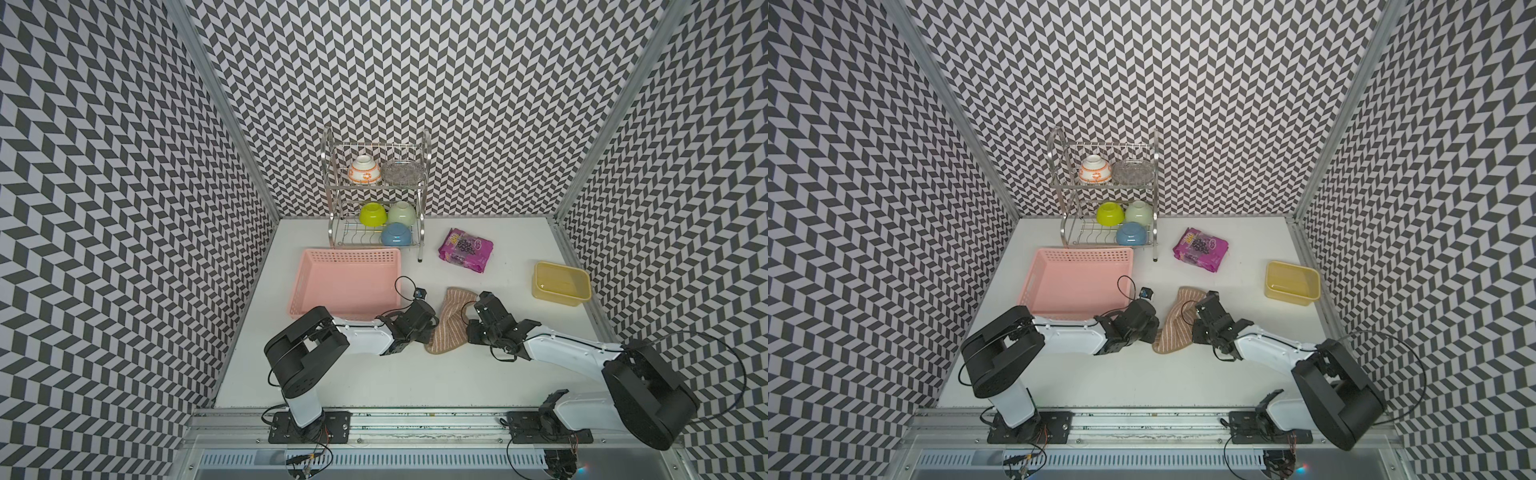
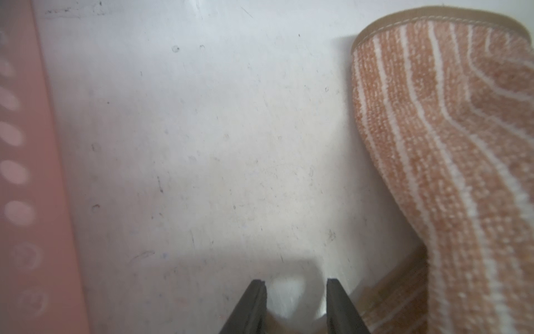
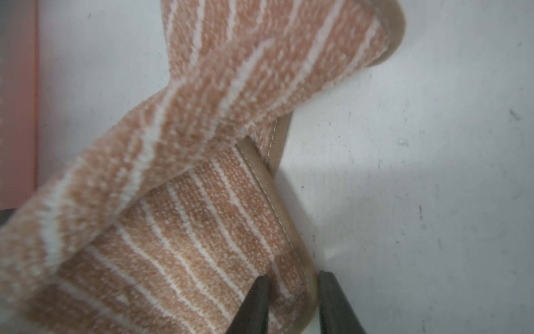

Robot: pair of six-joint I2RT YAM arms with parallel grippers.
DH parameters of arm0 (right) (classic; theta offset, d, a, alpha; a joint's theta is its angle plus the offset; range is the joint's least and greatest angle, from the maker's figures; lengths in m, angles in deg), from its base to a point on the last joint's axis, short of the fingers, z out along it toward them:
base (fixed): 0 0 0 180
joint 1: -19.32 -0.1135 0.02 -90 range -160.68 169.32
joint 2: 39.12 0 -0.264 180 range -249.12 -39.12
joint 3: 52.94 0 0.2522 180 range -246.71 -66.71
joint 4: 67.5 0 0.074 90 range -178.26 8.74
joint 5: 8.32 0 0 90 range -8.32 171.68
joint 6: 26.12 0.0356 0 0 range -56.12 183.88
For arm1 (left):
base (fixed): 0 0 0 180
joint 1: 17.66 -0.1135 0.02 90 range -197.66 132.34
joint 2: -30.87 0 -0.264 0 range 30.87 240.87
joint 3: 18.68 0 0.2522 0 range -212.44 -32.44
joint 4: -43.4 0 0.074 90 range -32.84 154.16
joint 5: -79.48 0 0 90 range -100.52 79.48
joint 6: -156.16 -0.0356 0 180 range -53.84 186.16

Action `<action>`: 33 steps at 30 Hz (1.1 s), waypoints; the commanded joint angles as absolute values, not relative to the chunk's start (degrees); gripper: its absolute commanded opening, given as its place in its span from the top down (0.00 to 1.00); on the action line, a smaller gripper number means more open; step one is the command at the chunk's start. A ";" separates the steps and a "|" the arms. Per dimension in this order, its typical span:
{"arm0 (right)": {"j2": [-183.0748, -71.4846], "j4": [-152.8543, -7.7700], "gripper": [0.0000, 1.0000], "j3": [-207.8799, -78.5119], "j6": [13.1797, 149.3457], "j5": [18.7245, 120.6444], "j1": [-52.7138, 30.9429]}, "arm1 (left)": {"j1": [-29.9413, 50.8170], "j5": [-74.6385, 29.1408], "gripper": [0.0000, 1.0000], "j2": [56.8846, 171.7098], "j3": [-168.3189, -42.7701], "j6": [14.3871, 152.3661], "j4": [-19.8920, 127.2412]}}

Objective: Fold the square dishcloth
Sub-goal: Flatten out the cleaning item at the center of the board.

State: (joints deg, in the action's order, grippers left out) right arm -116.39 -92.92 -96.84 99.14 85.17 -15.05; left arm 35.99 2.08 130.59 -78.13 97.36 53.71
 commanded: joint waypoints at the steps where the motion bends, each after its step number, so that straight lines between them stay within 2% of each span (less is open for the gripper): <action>1: -115.13 -94.65 0.77 -96.43 100.64 86.88 -15.50 | 37.10 1.53 0.62 130.70 -75.55 98.77 57.77; 6: -112.72 -95.27 0.92 -95.53 101.85 88.38 -15.49 | 38.35 2.27 0.56 128.63 -74.76 99.64 59.39; 9: -111.73 -95.78 0.96 -94.89 102.93 89.28 -15.51 | 38.68 3.06 0.52 126.25 -75.10 99.64 60.60; 20: -109.97 -96.31 0.96 -94.08 104.19 90.32 -15.49 | 39.69 -1.83 0.51 120.63 -73.02 99.14 60.45; 30: -109.90 -95.48 0.96 -93.43 104.51 89.73 -15.56 | 39.82 -2.29 0.49 126.24 -74.21 98.61 57.70; 32: -109.95 -95.71 0.97 -93.59 104.55 89.65 -15.55 | 39.79 -1.73 0.51 127.81 -74.56 98.68 57.59; 33: -109.80 -95.94 0.97 -93.68 104.54 89.73 -15.62 | 39.79 -1.51 0.56 128.47 -74.89 98.68 57.69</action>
